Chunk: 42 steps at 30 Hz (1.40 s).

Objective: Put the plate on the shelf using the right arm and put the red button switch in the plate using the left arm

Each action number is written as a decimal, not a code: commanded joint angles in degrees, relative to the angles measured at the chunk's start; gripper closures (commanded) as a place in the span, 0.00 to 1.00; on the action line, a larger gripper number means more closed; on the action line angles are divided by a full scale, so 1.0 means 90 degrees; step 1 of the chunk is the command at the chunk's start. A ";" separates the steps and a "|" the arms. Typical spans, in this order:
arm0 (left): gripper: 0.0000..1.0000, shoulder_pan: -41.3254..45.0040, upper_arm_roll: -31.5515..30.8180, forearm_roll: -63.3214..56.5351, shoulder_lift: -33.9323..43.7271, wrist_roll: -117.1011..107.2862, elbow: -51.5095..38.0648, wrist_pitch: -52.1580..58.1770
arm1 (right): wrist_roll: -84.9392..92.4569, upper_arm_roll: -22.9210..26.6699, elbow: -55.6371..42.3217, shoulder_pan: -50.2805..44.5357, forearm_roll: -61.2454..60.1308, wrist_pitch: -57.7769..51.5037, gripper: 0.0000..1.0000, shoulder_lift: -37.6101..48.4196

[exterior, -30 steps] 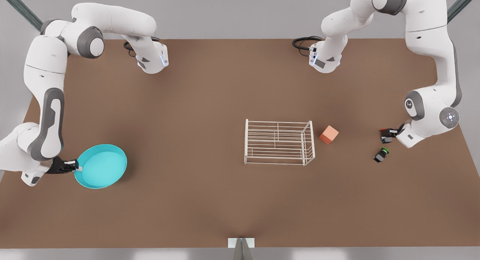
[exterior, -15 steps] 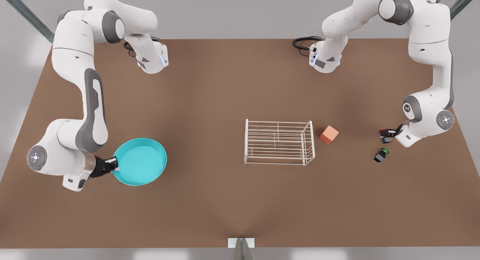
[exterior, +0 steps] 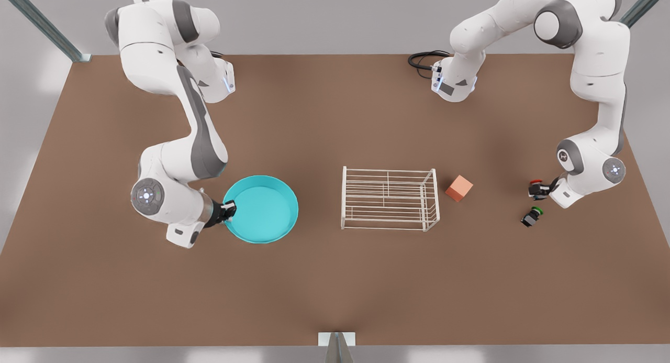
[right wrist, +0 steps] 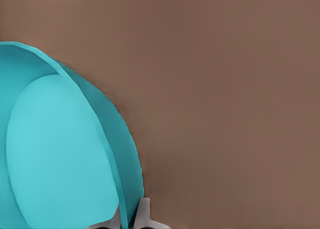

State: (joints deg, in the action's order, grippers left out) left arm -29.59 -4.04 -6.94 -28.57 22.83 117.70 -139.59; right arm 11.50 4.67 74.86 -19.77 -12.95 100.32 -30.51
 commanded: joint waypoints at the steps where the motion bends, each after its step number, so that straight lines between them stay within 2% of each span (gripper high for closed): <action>1: 0.00 -0.0004 0.0000 -0.0010 -0.0029 0.0120 -0.0002 -0.0251 | -0.3651 0.0008 -0.0017 -0.0234 -0.0201 -0.0053 0.83 0.0070; 10: 0.00 -0.0013 0.0000 -0.0010 -0.0088 0.0120 0.0018 -0.0300 | -0.6590 -0.0128 -0.0330 -0.1699 -0.0221 0.0045 0.83 0.0168; 11: 0.00 -0.0013 0.0000 -0.0010 -0.0097 0.0120 0.0018 -0.0310 | -0.6766 -0.0041 -0.0398 -0.1953 -0.0211 0.0055 0.83 0.0129; 13: 0.00 -0.0013 0.0000 -0.0010 -0.0088 0.0120 0.0027 -0.0300 | -0.7235 0.0711 -0.0418 -0.2832 -0.0221 0.0357 0.83 -0.0066; 16: 0.00 -0.0013 0.0000 -0.0010 -0.0078 0.0120 0.0027 -0.0300 | -0.7870 0.0790 -0.0808 -0.3105 -0.0250 0.0631 0.83 -0.0486; 18: 0.09 -0.0013 0.0000 -0.0010 -0.0088 0.0110 0.0027 -0.0300 | -0.8260 0.0799 -0.0867 -0.3203 -0.0260 0.0875 0.83 -0.0574; 21: 0.14 -0.0013 0.0000 -0.0010 -0.0088 0.0110 0.0027 -0.0300 | -0.8524 0.0848 -0.0915 -0.3359 -0.0260 0.1060 0.83 -0.0691; 22: 0.21 -0.0013 0.0000 -0.0010 -0.0088 0.0100 0.0027 -0.0300 | -0.8807 0.0829 -0.0964 -0.3457 -0.0260 0.1402 0.83 -0.0818; 24: 0.22 -0.0013 0.0000 -0.0010 -0.0088 0.0100 0.0027 -0.0300 | -0.9002 0.0887 -0.0994 -0.3662 -0.0260 0.1461 0.83 -0.0965; 27: 0.30 -0.0013 0.0000 -0.0010 -0.0097 0.0081 0.0027 -0.0310 | -0.9608 0.0858 -0.0994 -0.3945 -0.0250 0.1968 0.83 -0.1102; 32: 0.32 -0.0013 0.0000 -0.0010 -0.0137 0.0081 0.0027 -0.0398 | -0.9872 0.0760 -0.0994 -0.4033 -0.0211 0.2193 0.83 -0.1258; 33: 0.40 -0.0013 0.0000 -0.0010 -0.0137 0.0081 0.0027 -0.0388 | -0.9872 0.0760 -0.0994 -0.4033 -0.0211 0.2193 0.82 -0.1268; 34: 0.45 -0.0013 0.0000 -0.0010 -0.0127 0.0071 0.0027 -0.0388 | -0.9872 0.0760 -0.0994 -0.4024 -0.0211 0.2184 0.80 -0.1268; 35: 0.51 -0.0013 0.0000 -0.0010 -0.0127 0.0061 0.0027 -0.0388 | -0.9882 0.0780 -0.0994 -0.4024 -0.0211 0.2184 0.00 -0.1268; 36: 0.58 -0.0013 0.0000 -0.0010 -0.0127 0.0061 0.0027 -0.0388 | -0.9882 0.0780 -0.0994 -0.4024 -0.0211 0.2184 0.00 -0.1268; 39: 0.58 -0.0013 0.0000 -0.0010 -0.0117 0.0061 0.0027 -0.0378 | -0.9823 0.0916 -0.0964 -0.4014 -0.0231 0.2184 0.00 -0.1190; 42: 0.58 -0.0013 0.0000 -0.0010 -0.0058 0.0061 0.0027 -0.0320 | -0.9384 0.0819 -0.0916 -0.3311 -0.0280 0.1540 0.00 -0.0106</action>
State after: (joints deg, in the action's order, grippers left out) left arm -29.70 -4.03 -7.70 -29.22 22.64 117.97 -143.02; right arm -62.04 11.63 66.60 -50.11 -15.20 117.21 -32.92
